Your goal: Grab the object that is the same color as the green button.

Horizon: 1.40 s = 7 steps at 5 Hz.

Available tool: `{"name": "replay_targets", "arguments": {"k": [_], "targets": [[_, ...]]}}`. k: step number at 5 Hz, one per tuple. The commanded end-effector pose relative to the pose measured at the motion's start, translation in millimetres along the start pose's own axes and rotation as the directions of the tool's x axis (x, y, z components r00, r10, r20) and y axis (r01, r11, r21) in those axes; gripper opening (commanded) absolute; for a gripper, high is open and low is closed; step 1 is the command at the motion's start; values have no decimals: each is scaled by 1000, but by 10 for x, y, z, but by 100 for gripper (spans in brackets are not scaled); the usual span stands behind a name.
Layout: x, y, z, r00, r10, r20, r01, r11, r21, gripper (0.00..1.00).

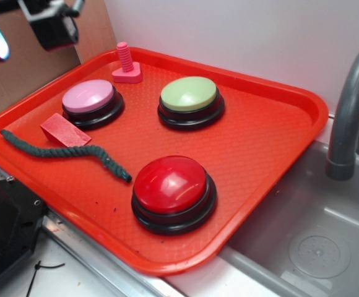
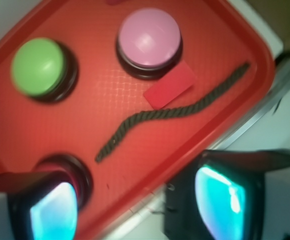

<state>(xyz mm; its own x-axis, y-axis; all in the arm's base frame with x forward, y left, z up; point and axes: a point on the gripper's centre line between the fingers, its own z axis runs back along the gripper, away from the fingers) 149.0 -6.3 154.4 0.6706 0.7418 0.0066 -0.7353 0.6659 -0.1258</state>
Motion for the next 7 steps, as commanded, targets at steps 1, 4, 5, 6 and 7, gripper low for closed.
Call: {"name": "replay_targets", "arguments": {"k": [1, 4, 5, 6, 7], "targets": [[206, -5, -640, 868, 495, 26, -494, 868, -50, 100], [218, -63, -1281, 798, 589, 125, -594, 804, -2, 100], [267, -95, -1387, 802, 581, 141, -588, 809, 12, 100], [278, -114, -1449, 803, 573, 164, -584, 812, 21, 74], [267, -122, -1466, 806, 566, 173, -578, 815, 26, 0]]}}
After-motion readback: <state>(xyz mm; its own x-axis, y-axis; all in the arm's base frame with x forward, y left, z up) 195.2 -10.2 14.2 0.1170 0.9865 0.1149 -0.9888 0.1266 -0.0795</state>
